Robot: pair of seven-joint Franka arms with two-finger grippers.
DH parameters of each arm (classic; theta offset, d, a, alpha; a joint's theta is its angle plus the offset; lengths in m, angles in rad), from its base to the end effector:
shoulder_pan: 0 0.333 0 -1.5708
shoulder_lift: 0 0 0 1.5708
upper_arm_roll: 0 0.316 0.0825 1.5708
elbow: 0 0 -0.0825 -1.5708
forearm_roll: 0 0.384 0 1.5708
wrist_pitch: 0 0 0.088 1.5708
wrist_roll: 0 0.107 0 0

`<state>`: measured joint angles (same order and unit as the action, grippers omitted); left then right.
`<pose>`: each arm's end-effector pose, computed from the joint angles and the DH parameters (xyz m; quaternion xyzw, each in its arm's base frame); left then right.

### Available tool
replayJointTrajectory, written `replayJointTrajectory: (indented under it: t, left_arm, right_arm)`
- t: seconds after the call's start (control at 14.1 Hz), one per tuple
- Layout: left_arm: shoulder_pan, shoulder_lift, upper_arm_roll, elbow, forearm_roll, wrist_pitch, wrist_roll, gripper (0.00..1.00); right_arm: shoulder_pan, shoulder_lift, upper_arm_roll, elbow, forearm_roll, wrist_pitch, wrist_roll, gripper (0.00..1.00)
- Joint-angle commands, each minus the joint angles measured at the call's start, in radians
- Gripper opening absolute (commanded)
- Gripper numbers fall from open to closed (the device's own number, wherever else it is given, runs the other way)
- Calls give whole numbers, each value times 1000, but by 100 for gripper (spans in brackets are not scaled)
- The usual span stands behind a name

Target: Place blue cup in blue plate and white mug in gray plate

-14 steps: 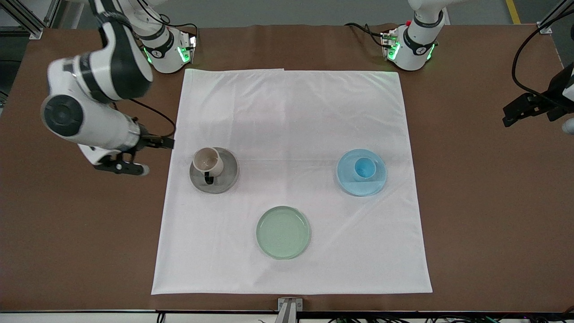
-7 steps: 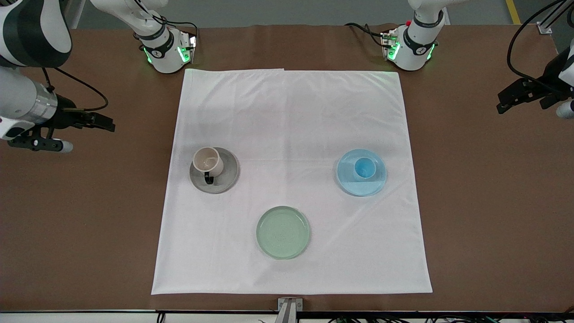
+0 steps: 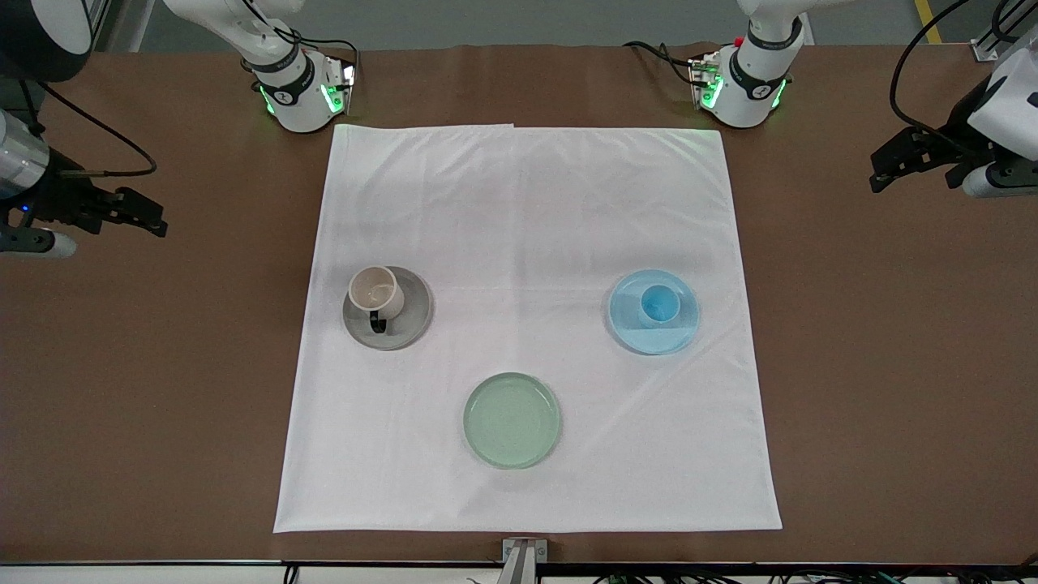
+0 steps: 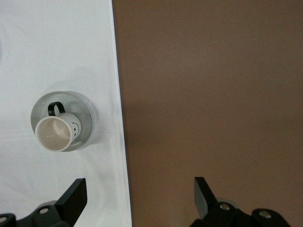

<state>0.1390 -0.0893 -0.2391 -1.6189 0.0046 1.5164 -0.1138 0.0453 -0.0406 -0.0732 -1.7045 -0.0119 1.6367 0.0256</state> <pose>0.5185 -0.0577 0.6438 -0.9999 -0.0075 0.0065 0.0136 0.5444 -0.0171 0.5891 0.9996 -0.0262 -0.0137 0.0044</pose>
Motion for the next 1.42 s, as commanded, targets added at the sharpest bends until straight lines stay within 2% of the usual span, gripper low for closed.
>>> replayJointTrajectory:
  t: [0.0,0.14,0.28,0.35,1.35]
  left_arm:
    - [-27,-23,17,-22,-12,22,3,100]
    - [-44,-23,24,-19,-9,25,-1,100]
    - [-103,-21,96,-22,-9,34,-1,100]
    - [-104,-23,103,-26,-9,34,0,100]
    - [-102,6,95,-15,-3,27,8,100]
  right_arm:
    - [-33,16,10,101,4,-29,-33,100]
    - [-30,19,10,141,4,-34,-30,100]
    - [-30,19,12,147,6,-29,-27,100]
    - [-32,18,12,151,4,-29,-27,100]
    - [-36,18,12,180,6,-23,-26,100]
